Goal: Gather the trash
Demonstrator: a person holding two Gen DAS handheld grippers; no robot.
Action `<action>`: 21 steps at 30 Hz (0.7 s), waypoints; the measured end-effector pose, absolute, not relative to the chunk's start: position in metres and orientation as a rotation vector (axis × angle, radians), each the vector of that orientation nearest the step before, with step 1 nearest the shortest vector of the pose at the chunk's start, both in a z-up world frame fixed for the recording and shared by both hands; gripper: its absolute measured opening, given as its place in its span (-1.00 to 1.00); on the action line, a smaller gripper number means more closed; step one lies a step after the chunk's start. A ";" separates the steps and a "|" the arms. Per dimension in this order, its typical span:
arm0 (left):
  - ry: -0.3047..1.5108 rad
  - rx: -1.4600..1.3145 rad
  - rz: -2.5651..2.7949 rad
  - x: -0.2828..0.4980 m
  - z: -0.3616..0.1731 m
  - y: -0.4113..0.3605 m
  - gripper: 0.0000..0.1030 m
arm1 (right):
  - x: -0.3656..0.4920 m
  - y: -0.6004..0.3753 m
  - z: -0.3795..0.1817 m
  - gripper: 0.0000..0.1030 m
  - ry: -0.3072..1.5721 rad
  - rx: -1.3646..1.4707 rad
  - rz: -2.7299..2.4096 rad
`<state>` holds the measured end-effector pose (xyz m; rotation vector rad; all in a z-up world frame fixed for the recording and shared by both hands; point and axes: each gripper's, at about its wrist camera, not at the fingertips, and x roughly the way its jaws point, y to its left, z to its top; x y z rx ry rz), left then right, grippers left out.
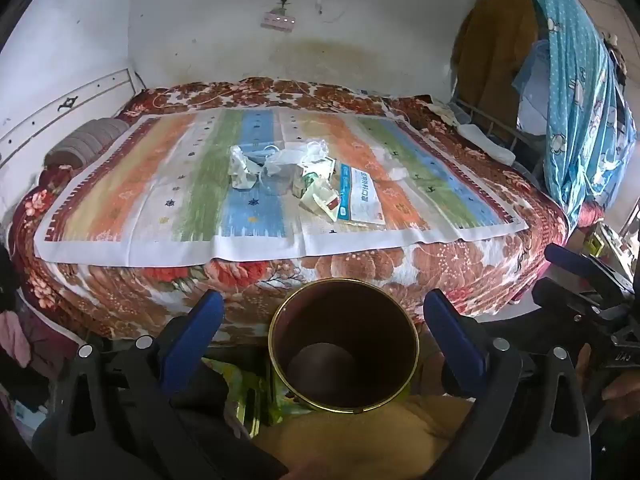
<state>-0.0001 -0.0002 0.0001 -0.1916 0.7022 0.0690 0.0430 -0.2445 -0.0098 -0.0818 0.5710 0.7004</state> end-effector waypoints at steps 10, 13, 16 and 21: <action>0.676 -0.169 0.070 -0.004 0.003 -0.012 0.89 | 0.043 -0.243 -0.010 0.83 0.580 -0.088 0.700; 0.655 -0.251 0.074 -0.002 0.005 0.005 0.89 | 0.041 -0.244 -0.006 0.83 0.579 -0.089 0.705; 0.602 -0.279 0.091 -0.006 0.011 0.009 0.89 | 0.040 -0.245 -0.005 0.83 0.584 -0.095 0.708; 0.623 -0.324 0.076 -0.001 0.009 0.019 0.89 | 0.046 -0.242 -0.011 0.83 0.594 -0.093 0.718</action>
